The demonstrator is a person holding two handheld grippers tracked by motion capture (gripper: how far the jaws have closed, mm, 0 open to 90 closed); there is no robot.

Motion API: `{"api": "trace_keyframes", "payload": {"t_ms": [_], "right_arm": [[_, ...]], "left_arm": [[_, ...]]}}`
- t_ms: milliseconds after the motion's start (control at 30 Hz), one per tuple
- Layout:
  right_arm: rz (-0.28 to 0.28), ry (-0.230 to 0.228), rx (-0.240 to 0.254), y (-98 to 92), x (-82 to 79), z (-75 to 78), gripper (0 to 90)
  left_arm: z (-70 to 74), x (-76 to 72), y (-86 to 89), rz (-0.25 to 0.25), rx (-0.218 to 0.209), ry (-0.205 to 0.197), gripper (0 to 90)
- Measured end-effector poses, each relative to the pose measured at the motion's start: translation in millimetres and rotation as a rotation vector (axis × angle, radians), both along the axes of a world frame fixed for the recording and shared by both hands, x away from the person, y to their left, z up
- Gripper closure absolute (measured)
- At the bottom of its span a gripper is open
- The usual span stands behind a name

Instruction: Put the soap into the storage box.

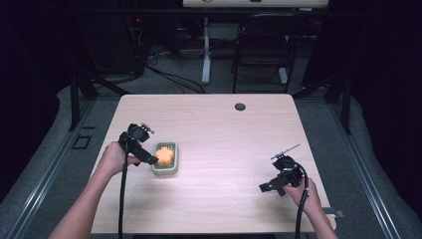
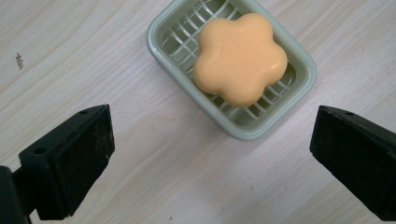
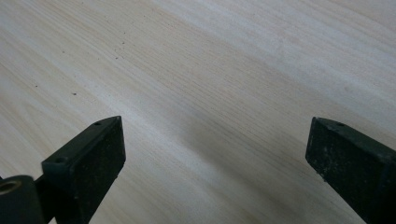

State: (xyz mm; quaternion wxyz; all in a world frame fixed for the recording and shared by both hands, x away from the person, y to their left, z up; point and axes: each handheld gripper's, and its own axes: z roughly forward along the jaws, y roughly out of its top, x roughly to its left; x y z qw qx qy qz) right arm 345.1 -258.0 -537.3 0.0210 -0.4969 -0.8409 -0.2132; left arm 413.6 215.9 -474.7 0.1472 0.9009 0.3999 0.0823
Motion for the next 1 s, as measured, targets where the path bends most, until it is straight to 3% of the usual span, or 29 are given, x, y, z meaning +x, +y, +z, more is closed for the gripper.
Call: {"api": "trace_keyframes", "payload": {"t_ms": [100, 167, 300, 400, 467, 533, 567, 1000], "right_arm": [[-0.024, -0.012, 0.007, 1.7, -1.2, -1.2, 4.3], [0.007, 0.004, -0.009, 0.0, 0.2, 0.7, 4.3], [-0.011, 0.002, 0.005, -0.6, -0.1, -0.3, 4.2], [-0.009, -0.001, 0.008, 0.7, -0.2, -0.4, 4.1], [0.005, 0.007, -0.015, -0.7, 0.1, 1.1, 4.1], [-0.021, 0.003, 0.026, -0.3, -0.6, -0.8, 4.2], [-0.02, 0.001, 0.004, -0.9, -0.2, -0.7, 4.2], [-0.005, 0.004, 0.0, 0.7, -0.1, 0.2, 4.1]], "left_arm": [[3.5, -6.9, 3.9, 0.01, -0.009, -0.013, 0.1], [3.8, -11.8, 5.5, 0.015, -0.012, -0.027, 0.1], [1.9, -24.2, 10.3, 0.021, -0.011, -0.028, 0.1], [-0.7, -31.8, 15.0, 0.03, -0.006, -0.027, 0.1], [-2.6, -36.9, 18.7, 0.037, -0.005, -0.023, 0.1], [-4.9, -41.8, 22.6, 0.049, -0.003, -0.026, 0.1], [-5.5, -43.6, 24.1, 0.052, -0.004, -0.024, 0.1], [-16.4, -80.7, 45.3, 0.105, -0.004, 0.002, 0.1]]}}
